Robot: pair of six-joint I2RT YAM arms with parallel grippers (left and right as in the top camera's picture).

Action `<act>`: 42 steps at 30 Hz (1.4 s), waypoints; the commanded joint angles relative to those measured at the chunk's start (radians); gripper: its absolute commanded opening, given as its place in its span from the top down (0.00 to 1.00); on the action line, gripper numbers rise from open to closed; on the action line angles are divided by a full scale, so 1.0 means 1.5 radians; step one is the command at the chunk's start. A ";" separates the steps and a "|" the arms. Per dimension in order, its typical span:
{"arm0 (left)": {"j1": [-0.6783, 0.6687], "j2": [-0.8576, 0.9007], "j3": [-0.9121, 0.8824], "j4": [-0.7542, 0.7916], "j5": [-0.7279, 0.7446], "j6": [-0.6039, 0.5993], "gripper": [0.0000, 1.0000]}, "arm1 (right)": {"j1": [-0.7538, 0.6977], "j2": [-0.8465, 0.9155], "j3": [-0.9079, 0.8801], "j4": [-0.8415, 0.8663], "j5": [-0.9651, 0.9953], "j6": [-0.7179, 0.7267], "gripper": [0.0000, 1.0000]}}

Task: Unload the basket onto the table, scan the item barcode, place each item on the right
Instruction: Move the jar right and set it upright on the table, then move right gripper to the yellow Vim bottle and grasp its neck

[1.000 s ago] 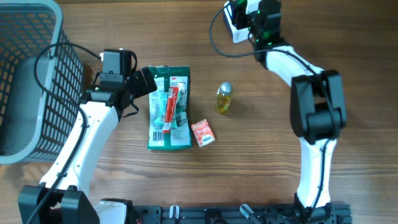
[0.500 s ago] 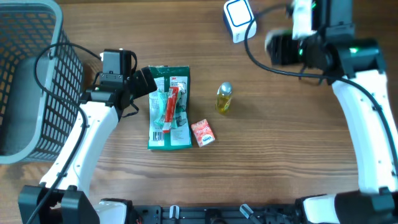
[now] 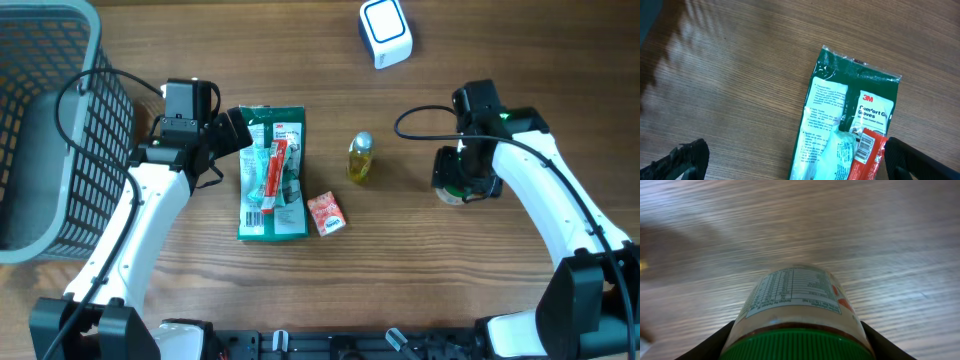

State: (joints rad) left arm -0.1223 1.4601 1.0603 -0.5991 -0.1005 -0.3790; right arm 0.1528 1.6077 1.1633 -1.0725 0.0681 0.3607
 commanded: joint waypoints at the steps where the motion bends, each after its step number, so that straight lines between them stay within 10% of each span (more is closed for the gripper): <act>1: 0.001 -0.005 0.007 0.001 -0.004 0.006 0.00 | -0.033 0.003 -0.023 0.015 0.060 0.040 0.85; 12: 0.001 -0.005 0.007 0.001 -0.004 0.006 0.00 | -0.198 0.004 -0.040 0.028 0.024 0.039 0.86; 30: 0.001 -0.005 0.007 0.001 -0.004 0.006 0.00 | -0.205 0.004 -0.129 0.162 0.024 0.045 0.79; 34: 0.001 -0.005 0.007 0.001 -0.004 0.006 0.00 | -0.205 0.004 -0.155 0.194 0.024 0.045 0.22; 42: 0.001 -0.005 0.007 0.001 -0.004 0.006 0.00 | -0.205 -0.005 -0.008 0.106 0.024 0.038 0.12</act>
State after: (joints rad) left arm -0.1223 1.4601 1.0603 -0.5987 -0.1005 -0.3790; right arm -0.1497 1.6100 0.9852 -0.8536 0.1085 0.4187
